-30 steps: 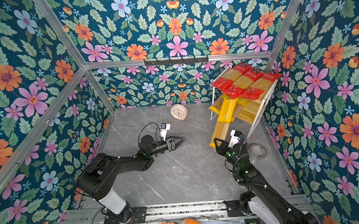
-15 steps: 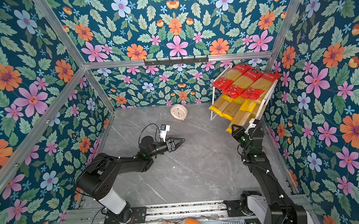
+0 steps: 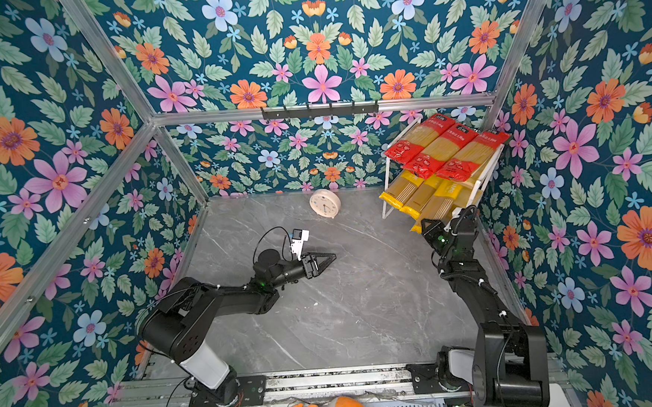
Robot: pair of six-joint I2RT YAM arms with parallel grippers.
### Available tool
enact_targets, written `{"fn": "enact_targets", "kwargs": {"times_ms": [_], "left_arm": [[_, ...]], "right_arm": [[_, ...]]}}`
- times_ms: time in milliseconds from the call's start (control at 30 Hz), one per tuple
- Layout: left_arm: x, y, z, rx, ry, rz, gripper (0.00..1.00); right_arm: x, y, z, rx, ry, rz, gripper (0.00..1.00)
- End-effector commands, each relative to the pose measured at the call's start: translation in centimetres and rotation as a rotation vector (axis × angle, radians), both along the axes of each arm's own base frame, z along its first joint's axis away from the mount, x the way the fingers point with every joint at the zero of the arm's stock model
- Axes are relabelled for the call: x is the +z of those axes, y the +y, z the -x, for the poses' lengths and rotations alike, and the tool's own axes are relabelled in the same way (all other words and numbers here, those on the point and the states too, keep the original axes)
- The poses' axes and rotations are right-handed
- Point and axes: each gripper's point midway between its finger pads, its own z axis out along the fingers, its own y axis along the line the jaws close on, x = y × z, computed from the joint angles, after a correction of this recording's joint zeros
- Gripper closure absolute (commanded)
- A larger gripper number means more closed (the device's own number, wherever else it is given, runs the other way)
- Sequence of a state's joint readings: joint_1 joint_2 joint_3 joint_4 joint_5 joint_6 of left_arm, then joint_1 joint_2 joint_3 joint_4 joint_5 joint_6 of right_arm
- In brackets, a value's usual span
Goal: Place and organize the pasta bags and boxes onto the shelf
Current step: 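Carry the yellow pack with the right gripper onto the lower shelf tier, then open the right gripper and withdraw it from the shelf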
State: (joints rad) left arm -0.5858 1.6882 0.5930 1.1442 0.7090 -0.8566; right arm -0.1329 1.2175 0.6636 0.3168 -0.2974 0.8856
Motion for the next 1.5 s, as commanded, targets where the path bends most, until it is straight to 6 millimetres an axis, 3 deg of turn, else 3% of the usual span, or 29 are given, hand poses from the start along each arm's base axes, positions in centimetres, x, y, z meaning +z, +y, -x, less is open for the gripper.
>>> {"fn": "enact_targets", "kwargs": {"times_ms": [0, 267, 467, 767, 900, 1000, 1133, 1267, 1367, 1467], "left_arm": [[0.1, -0.1, 0.0, -0.007, -0.02, -0.006, 0.49], [-0.5, -0.2, -0.1, -0.006, -0.016, -0.017, 0.49], [-0.7, -0.1, -0.2, 0.002, -0.01, -0.019, 0.49], [-1.2, -0.1, -0.2, 0.002, -0.004, -0.028, 0.49], [-1.4, -0.2, -0.2, 0.001, 0.0, -0.032, 0.49], [-1.5, -0.4, -0.1, -0.001, 0.004, -0.033, 0.49], [-1.5, -0.4, -0.1, 0.003, 0.005, -0.033, 0.49], [-1.4, -0.5, -0.1, 0.005, -0.001, -0.037, 0.49], [-1.4, -0.6, -0.1, 0.006, -0.002, -0.044, 0.49], [-1.6, -0.6, 0.0, 0.011, -0.003, -0.057, 0.49]], "right_arm": [[2.2, -1.4, -0.6, -0.05, -0.096, 0.053, 0.85], [3.2, -3.2, -0.7, -0.063, -0.107, 0.012, 0.83], [1.2, -2.2, -0.5, -0.007, -0.038, -0.022, 0.55], [-0.5, -1.9, 2.5, -0.037, 0.063, -0.052, 0.46], [-0.6, -2.0, 4.1, -0.047, 0.09, -0.023, 0.46], [-0.6, -2.3, 4.6, -0.055, 0.105, 0.006, 0.54], [0.1, -2.8, 3.4, -0.03, 0.066, 0.009, 0.61], [-0.4, -4.5, 2.8, -0.069, 0.079, 0.012, 0.73], [-0.8, -4.6, 2.6, -0.065, 0.072, 0.02, 0.78], [0.2, -4.1, 1.9, -0.033, 0.004, -0.001, 0.81]]}}
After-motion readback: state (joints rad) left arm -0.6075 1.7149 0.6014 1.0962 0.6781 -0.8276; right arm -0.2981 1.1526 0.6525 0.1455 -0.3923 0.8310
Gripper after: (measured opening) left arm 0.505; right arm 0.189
